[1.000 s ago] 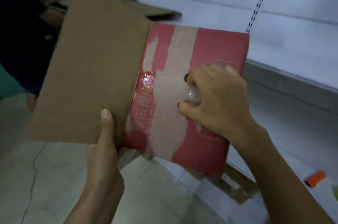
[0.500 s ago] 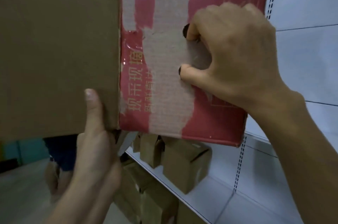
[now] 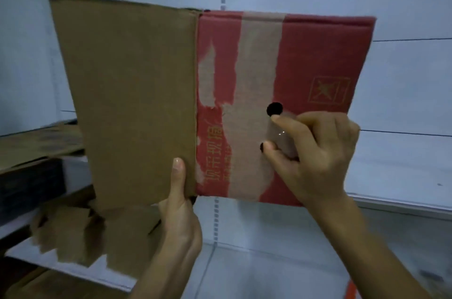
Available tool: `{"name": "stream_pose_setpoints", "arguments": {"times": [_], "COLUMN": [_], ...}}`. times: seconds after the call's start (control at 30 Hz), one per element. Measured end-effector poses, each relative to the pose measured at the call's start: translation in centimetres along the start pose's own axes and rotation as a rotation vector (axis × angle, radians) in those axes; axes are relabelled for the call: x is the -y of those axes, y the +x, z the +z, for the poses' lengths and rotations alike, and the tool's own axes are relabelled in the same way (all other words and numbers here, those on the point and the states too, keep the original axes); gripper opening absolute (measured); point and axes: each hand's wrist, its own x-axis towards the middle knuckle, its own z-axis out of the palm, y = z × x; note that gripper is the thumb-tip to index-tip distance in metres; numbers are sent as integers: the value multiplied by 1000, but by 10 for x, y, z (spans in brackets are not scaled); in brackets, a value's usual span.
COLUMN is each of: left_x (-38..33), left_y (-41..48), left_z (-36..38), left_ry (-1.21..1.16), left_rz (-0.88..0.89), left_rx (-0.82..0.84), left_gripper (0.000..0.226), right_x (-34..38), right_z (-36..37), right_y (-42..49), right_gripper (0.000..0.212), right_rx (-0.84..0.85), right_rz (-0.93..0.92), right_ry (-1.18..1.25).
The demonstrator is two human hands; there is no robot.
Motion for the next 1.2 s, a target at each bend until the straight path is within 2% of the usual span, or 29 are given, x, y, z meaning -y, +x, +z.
{"name": "stream_pose_setpoints", "arguments": {"times": [0.13, 0.27, 0.4, 0.5, 0.53, 0.6, 0.7, 0.77, 0.8, 0.87, 0.93, 1.0, 1.1, 1.17, 1.2], "left_x": [25, 38, 46, 51, 53, 55, 57, 59, 61, 67, 75, 79, 86, 93, 98], "left_y": [19, 43, 83, 98, 100, 104, 111, 108, 105, 94, 87, 87, 91, 83, 77], "left_z": [25, 41, 38, 28, 28, 27, 28, 27, 26, 27, 30, 33, 31, 26, 23], "left_ry": [56, 239, 274, 282, 287, 278, 227, 330, 451, 702, 841, 834, 619, 704, 789], "left_rz": [-13, 22, 42, 79, 98, 135, 166, 217, 257, 345, 439, 437, 231, 200, 250], "left_rx": [-17, 63, -17, -66, -71, -107, -203, -269, -291, -266, -186, -139, -94, -99, -98], "left_gripper": [65, 50, 78, 87, 85, 86, 103, 115, 117, 114, 108, 101, 92, 92, 91], "right_x": [-40, -62, -66, -66, -67, -66, -58, -53, -54, -55, -56, -55, -51, -45, -41], "right_z": [4, 15, 39, 51, 53, 54, 55, 57, 58, 56, 54, 53, 54, 59, 62], "right_y": [-39, -71, -69, -73, -76, -83, -90, -96, -99, -105, -107, -107, -106, -106, -105], "right_gripper": [32, 31, 31, 35, 42, 71, 115, 126, 128, 130, 128, 122, 109, 98, 93], "right_rx": [132, 329, 431, 366, 324, 227, 186, 199, 204, 259, 337, 359, 351, 358, 360], "right_rz": [94, 239, 263, 261, 298, 455, 885, 1069, 1101, 1085, 1036, 1011, 968, 920, 906], "right_ry": [-105, -143, -130, -101, -97, -62, 265, 421, 455, 457, 418, 393, 366, 357, 358]}}
